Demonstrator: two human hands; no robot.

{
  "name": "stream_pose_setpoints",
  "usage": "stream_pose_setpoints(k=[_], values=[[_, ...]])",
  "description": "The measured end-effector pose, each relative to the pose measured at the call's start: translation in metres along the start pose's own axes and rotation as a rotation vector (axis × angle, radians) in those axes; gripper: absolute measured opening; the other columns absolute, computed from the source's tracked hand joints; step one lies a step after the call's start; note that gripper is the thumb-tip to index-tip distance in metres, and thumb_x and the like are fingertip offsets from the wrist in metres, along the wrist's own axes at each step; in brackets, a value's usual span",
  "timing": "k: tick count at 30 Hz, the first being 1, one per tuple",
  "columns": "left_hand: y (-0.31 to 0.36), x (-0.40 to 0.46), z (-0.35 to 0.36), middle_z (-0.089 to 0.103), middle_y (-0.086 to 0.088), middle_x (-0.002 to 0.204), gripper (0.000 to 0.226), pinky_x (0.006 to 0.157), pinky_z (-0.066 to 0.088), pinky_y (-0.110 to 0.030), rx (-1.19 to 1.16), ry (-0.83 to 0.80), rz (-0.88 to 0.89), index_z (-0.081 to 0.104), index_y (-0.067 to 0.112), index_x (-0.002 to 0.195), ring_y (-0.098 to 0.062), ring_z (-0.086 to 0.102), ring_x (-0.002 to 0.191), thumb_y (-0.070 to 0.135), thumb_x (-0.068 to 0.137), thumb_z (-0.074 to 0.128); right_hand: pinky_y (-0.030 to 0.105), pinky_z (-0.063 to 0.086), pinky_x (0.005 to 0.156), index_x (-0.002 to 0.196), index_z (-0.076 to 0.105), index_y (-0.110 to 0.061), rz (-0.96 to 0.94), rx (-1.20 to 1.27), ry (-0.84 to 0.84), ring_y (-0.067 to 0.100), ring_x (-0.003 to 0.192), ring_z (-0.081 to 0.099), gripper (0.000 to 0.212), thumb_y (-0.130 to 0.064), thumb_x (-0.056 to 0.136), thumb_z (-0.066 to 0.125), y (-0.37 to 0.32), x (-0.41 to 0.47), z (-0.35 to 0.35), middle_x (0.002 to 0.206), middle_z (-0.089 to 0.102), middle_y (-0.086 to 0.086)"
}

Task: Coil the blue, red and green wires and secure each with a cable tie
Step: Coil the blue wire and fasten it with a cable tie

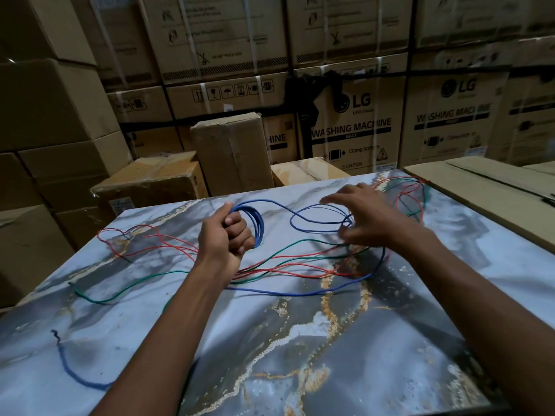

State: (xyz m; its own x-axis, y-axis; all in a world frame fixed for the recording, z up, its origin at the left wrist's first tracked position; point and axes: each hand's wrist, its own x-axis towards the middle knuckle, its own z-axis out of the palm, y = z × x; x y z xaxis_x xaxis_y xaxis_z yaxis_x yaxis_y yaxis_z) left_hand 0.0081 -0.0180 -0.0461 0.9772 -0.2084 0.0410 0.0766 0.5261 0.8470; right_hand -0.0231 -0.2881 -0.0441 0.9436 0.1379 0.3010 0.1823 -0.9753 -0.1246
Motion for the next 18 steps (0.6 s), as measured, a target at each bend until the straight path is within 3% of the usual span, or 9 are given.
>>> stream_pose_setpoints(k=[3,6,8,10,13,18], values=[[-0.002,-0.002,0.004,0.019,0.007,0.04,0.05,0.04,0.014,-0.025,0.062,-0.057,-0.024,0.033,0.02,0.058,-0.007,0.014,0.033,0.031,0.107,0.038,0.046,0.025,0.112,0.151,0.045,-0.028,-0.106,-0.008,0.138,0.025,0.133,0.04,0.062,-0.033,0.09,0.056,-0.036,-0.001,-0.006,0.141,0.054,0.004],[-0.002,-0.005,0.008,0.019,0.007,0.04,0.05,0.04,0.014,-0.025,0.105,-0.117,-0.046,0.034,0.021,0.058,-0.008,0.013,0.034,0.032,0.106,0.039,0.031,0.041,0.097,0.146,0.05,-0.02,-0.152,0.346,0.274,0.017,0.11,0.058,0.048,-0.03,0.1,0.044,-0.078,-0.006,0.002,0.12,0.067,0.004],[-0.002,-0.007,0.01,0.019,0.007,0.04,0.053,0.041,0.014,-0.025,0.111,-0.15,-0.063,0.036,0.022,0.054,-0.008,0.014,0.034,0.032,0.106,0.039,0.025,0.047,0.072,0.127,0.063,-0.014,-0.159,0.564,0.283,0.012,0.079,0.06,0.028,-0.024,0.106,0.048,-0.09,-0.008,0.007,0.093,0.069,0.001],[0.0,-0.01,0.012,0.018,0.007,0.039,0.055,0.042,0.012,-0.025,0.076,-0.184,-0.089,0.037,0.022,0.051,-0.007,0.014,0.033,0.032,0.105,0.039,0.038,0.046,0.061,0.105,0.068,-0.012,-0.175,0.663,0.252,0.014,0.062,0.052,0.018,-0.024,0.105,0.055,-0.084,-0.006,0.009,0.072,0.062,0.0],[0.004,-0.013,0.013,0.018,0.007,0.039,0.054,0.041,0.015,-0.025,0.031,-0.232,-0.126,0.036,0.023,0.05,-0.008,0.015,0.033,0.033,0.104,0.041,0.04,0.04,0.054,0.087,0.071,-0.012,-0.138,0.865,0.186,0.015,0.06,0.047,0.025,-0.035,0.098,0.068,-0.062,-0.004,0.001,0.064,0.054,0.005],[0.004,-0.017,0.015,0.019,0.007,0.039,0.048,0.042,0.014,-0.025,-0.029,-0.275,-0.168,0.035,0.023,0.052,-0.01,0.007,0.038,0.034,0.097,0.047,0.022,0.037,0.053,0.084,0.077,-0.007,-0.118,1.061,0.122,0.013,0.059,0.047,0.018,-0.025,0.086,0.08,-0.025,-0.007,-0.017,0.063,0.059,0.004]])
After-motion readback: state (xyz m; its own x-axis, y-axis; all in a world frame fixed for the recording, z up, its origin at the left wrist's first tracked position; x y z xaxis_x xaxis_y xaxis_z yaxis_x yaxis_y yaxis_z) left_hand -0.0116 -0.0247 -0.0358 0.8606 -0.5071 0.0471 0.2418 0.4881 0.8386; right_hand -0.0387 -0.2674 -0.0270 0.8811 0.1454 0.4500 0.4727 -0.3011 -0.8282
